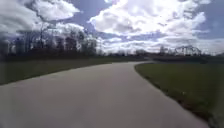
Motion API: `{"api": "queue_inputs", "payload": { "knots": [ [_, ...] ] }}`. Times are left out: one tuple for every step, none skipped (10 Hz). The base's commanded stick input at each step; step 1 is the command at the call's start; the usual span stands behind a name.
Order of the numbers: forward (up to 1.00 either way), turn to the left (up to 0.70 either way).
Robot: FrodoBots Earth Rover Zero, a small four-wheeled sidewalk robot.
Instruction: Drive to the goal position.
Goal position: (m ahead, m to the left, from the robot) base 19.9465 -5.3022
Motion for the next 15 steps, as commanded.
{"api": "queue_inputs", "payload": {
  "knots": [
    [1.00,0.00],
    [1.00,0.00],
    [1.00,0.00],
    [1.00,0.00],
    [1.00,0.00],
    [1.00,-0.13],
    [1.00,-0.27],
    [1.00,-0.27],
    [1.00,-0.27],
    [1.00,-0.27],
    [1.00,-0.27],
    [1.00,-0.14],
    [1.00,0.00],
    [1.00,0.00],
    [1.00,0.00]
  ]
}}
